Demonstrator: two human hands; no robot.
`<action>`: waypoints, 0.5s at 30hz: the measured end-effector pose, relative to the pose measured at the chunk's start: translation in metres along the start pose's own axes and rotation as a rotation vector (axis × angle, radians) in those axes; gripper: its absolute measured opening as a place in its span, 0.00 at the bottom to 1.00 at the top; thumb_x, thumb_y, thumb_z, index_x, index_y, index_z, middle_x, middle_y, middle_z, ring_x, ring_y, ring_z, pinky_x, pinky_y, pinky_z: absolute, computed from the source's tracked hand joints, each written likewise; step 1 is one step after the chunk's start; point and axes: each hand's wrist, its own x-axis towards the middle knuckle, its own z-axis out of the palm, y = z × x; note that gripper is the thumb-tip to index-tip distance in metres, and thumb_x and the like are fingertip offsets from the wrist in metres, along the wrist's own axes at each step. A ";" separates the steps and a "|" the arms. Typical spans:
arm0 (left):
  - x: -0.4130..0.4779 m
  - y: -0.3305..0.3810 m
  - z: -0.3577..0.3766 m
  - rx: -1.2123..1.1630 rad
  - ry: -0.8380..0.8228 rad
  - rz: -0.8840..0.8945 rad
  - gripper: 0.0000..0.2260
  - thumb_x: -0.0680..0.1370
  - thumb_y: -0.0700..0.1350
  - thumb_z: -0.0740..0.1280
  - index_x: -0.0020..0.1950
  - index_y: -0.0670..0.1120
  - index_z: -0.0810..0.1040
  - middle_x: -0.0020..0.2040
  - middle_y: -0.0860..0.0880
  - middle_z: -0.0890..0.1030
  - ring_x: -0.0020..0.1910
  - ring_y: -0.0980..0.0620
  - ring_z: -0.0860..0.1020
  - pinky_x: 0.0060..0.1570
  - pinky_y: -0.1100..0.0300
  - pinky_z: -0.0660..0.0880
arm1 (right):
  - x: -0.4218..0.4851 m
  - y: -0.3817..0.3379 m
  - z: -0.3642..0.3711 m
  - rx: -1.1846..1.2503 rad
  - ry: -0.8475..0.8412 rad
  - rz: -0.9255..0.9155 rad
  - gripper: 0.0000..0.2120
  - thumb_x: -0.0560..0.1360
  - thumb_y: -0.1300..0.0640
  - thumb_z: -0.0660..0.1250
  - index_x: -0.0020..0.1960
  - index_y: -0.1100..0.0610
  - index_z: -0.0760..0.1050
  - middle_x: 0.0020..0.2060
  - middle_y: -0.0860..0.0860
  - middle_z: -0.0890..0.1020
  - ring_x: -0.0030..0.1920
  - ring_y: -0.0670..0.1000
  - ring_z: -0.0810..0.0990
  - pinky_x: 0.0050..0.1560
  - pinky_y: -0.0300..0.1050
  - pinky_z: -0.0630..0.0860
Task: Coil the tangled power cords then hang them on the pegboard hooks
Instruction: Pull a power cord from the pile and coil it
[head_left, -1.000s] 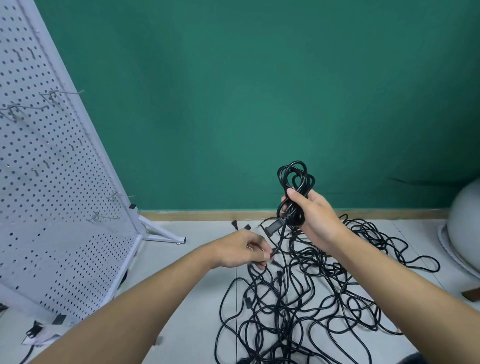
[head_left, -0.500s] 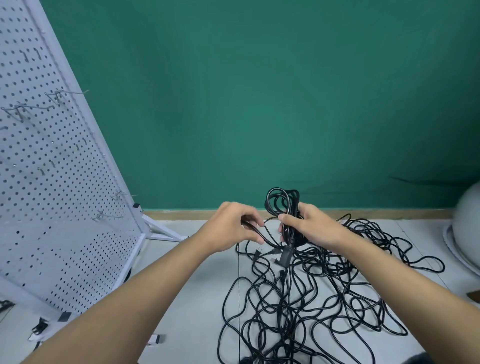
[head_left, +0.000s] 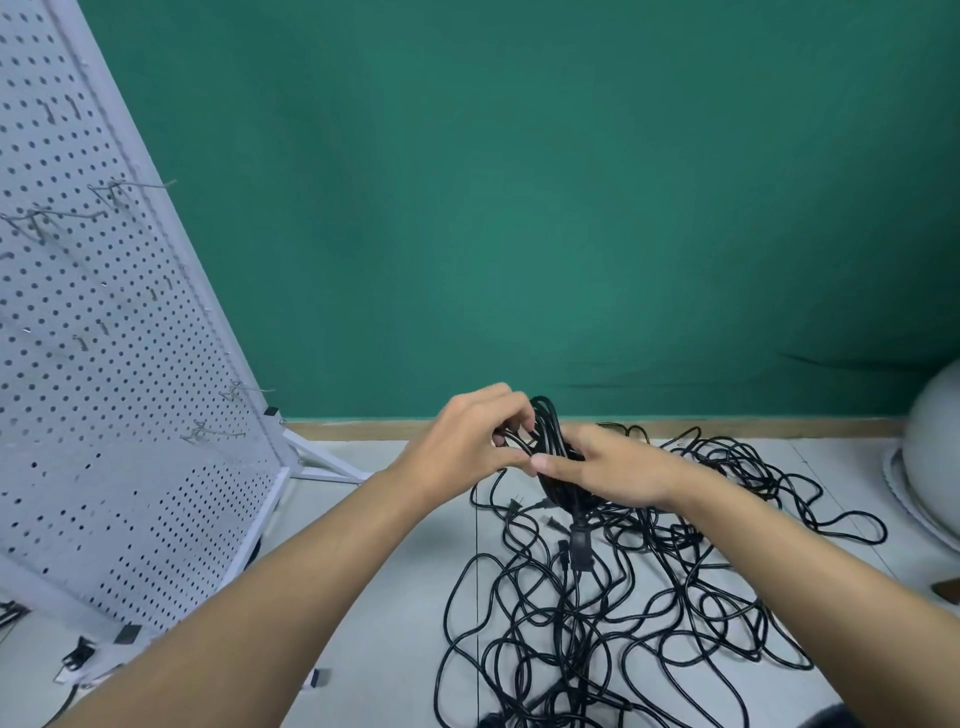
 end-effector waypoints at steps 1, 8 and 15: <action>0.000 -0.001 0.000 -0.005 -0.006 0.001 0.15 0.68 0.45 0.82 0.49 0.46 0.80 0.43 0.51 0.77 0.41 0.51 0.75 0.44 0.52 0.77 | -0.001 0.000 0.000 0.004 -0.034 -0.003 0.11 0.81 0.40 0.65 0.60 0.44 0.75 0.55 0.51 0.84 0.57 0.51 0.81 0.64 0.50 0.76; -0.001 0.002 0.005 0.054 -0.092 0.094 0.12 0.72 0.43 0.79 0.51 0.46 0.80 0.45 0.53 0.75 0.40 0.49 0.75 0.42 0.48 0.76 | 0.002 0.003 0.008 -0.193 -0.091 -0.004 0.09 0.79 0.44 0.70 0.48 0.46 0.71 0.41 0.44 0.77 0.42 0.46 0.75 0.46 0.46 0.75; 0.004 -0.003 -0.008 0.153 -0.129 0.084 0.12 0.78 0.37 0.72 0.59 0.50 0.80 0.54 0.56 0.71 0.49 0.55 0.74 0.51 0.60 0.74 | -0.008 0.005 -0.004 -0.018 -0.174 0.053 0.10 0.83 0.54 0.67 0.56 0.61 0.76 0.43 0.48 0.80 0.42 0.46 0.78 0.52 0.47 0.78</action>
